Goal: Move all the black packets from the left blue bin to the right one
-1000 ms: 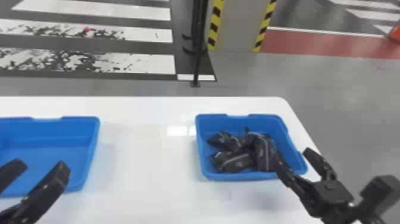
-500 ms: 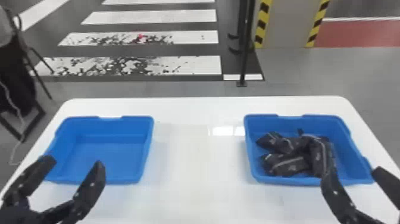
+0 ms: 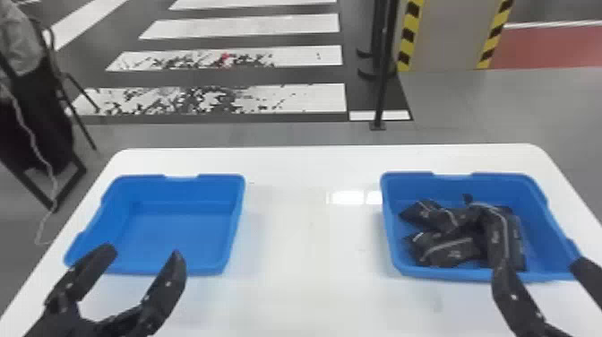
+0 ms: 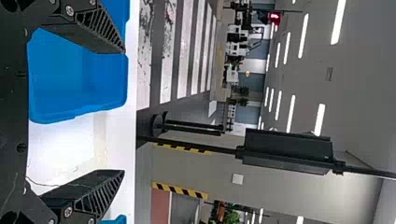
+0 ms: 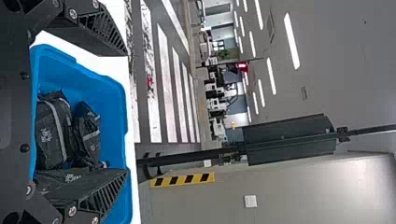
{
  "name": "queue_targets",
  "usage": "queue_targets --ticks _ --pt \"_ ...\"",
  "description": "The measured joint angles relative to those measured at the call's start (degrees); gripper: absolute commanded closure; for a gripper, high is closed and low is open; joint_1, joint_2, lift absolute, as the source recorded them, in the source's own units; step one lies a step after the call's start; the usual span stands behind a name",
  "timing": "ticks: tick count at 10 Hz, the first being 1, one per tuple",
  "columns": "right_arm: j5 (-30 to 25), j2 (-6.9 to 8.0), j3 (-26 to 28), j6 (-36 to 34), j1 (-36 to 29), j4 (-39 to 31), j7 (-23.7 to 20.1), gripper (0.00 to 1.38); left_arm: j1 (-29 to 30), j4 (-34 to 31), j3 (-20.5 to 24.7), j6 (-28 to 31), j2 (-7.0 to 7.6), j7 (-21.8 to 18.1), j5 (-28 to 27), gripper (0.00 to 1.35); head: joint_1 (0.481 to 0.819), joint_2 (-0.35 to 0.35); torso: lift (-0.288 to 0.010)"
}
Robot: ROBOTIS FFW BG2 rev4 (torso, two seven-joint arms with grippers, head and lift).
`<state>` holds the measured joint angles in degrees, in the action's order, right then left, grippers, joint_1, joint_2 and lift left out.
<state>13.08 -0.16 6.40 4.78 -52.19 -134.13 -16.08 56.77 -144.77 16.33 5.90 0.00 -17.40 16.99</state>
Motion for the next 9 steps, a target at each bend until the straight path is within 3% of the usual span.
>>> queue_targets --ticks 9 --pt "0.97 -0.04 0.0 -0.08 0.02 0.35 0.0 0.15 0.04 0.0 -0.33 2.18 0.0 0.0 0.94 0.13 0.695 0.079 -0.154"
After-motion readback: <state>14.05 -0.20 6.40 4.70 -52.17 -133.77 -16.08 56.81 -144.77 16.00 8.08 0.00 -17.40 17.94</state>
